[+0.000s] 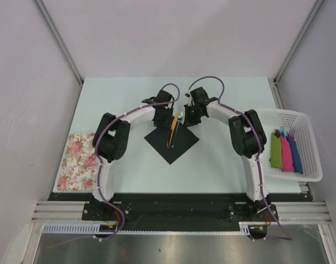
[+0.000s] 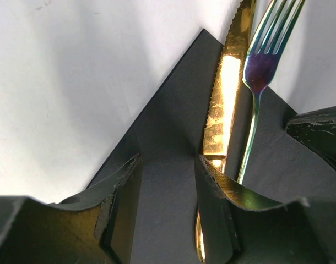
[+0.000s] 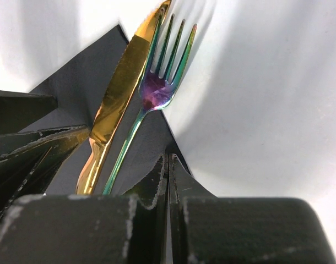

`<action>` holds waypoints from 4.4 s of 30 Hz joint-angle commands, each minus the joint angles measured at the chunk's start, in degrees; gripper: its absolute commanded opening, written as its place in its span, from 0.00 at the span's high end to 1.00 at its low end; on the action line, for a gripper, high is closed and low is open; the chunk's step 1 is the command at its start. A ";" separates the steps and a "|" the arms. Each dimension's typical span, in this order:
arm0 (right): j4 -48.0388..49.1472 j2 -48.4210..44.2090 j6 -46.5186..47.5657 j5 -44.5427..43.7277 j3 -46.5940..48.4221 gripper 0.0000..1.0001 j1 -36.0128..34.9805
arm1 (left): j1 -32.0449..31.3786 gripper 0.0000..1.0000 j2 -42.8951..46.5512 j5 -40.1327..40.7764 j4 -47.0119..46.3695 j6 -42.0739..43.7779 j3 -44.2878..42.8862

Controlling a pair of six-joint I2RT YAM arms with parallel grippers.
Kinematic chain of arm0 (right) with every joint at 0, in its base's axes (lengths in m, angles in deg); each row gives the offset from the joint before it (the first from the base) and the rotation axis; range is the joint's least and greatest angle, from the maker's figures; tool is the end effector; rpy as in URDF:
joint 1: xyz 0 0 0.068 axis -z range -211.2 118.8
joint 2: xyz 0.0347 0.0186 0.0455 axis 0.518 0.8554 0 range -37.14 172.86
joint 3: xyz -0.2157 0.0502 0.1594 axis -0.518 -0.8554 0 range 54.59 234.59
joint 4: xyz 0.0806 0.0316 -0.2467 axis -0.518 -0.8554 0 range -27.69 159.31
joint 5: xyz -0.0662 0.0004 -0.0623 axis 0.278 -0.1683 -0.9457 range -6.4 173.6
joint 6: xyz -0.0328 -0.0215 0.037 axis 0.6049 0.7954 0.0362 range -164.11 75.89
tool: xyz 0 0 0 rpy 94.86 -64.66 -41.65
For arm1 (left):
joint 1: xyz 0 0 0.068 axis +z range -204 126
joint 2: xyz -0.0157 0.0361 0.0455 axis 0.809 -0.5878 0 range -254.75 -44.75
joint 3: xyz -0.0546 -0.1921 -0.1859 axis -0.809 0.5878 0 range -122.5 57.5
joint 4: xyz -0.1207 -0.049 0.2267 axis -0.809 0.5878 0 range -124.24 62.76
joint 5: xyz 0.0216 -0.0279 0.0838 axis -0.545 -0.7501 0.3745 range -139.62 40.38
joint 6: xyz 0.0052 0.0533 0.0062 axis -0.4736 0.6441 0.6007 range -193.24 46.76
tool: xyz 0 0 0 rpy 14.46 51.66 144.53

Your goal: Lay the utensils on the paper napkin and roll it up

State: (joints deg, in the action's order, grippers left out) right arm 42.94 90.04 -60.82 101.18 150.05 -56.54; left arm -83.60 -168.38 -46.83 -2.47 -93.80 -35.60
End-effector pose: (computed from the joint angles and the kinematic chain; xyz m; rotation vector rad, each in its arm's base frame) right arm 0.4261 0.2136 0.1545 -0.3170 2.6384 0.6555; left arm 0.3997 -0.2249 0.1636 0.1948 2.6681 -0.2205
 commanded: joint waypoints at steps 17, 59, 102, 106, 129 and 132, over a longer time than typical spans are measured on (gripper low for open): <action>-0.52 0.00 -2.36 -5.28 6.75 1.00 -2.43 | 4.03 0.51 9.20 -4.11 -0.04 -1.06 7.31; -1.58 5.01 -2.27 -9.76 8.60 0.90 -5.51 | 5.35 0.51 4.37 -4.63 -2.06 -0.36 11.45; 0.09 -3.95 2.12 -0.19 10.80 0.66 -2.26 | 7.46 0.31 25.09 -15.96 -18.84 8.93 20.41; 0.18 -7.55 2.47 5.16 9.75 0.63 -1.55 | 7.63 0.31 31.69 -21.13 -21.13 17.98 24.88; 5.28 -19.77 3.09 25.22 -12.32 0.00 2.49 | -12.58 0.54 39.97 -30.75 -17.44 73.37 48.10; 5.27 -19.51 2.82 25.92 -12.14 0.01 3.63 | -14.16 0.63 37.07 -28.99 -17.27 74.78 46.70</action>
State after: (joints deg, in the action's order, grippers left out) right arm 46.13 72.44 -58.50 124.07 137.48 -54.42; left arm -96.28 -129.06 -78.98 -17.73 -23.24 14.78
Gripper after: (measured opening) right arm 0.994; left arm 0.407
